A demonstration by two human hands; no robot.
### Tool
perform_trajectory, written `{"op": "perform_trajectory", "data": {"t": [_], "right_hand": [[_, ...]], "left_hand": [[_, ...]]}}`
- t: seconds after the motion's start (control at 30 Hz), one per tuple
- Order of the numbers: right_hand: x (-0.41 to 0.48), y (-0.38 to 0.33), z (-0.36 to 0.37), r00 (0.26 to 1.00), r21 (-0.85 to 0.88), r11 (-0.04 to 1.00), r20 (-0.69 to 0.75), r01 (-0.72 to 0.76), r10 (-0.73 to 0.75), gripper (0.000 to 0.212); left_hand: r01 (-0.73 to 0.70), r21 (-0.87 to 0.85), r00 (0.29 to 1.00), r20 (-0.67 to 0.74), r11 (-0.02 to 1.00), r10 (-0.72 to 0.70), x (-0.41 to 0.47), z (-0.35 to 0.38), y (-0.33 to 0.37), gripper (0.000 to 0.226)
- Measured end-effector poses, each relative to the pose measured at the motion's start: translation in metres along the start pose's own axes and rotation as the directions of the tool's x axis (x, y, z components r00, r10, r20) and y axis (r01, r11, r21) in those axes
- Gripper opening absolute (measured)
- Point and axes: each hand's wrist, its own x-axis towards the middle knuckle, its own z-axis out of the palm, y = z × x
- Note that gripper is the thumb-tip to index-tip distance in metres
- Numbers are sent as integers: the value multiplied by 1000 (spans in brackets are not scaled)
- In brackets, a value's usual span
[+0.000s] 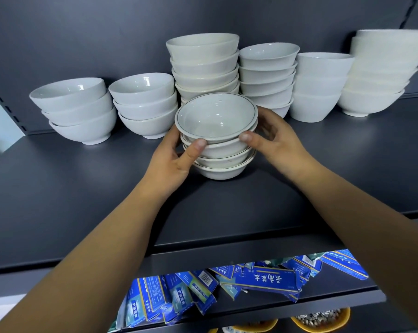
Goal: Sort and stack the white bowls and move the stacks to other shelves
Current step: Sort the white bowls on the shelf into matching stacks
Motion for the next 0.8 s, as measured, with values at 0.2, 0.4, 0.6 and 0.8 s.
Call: {"op": "perform_trajectory", "data": {"t": [0.2, 0.4, 0.6, 0.8], "right_hand": [[2, -4, 4, 1000, -2, 1000, 12, 23, -23, 76], [2, -2, 5, 999, 5, 1000, -43, 22, -21, 56], [2, -2, 7, 995, -48, 998, -85, 42, -46, 86], [1, -3, 6, 997, -67, 997, -73, 24, -29, 83]], "left_hand": [[-10, 17, 1000, 6, 1000, 10, 0, 1, -1, 74], [-1, -17, 1000, -6, 1000, 1, 2, 1, -2, 69], [-5, 17, 1000, -13, 1000, 5, 1, 0, -1, 72], [-33, 2, 999, -9, 999, 33, 0, 1, 0, 61]]}}
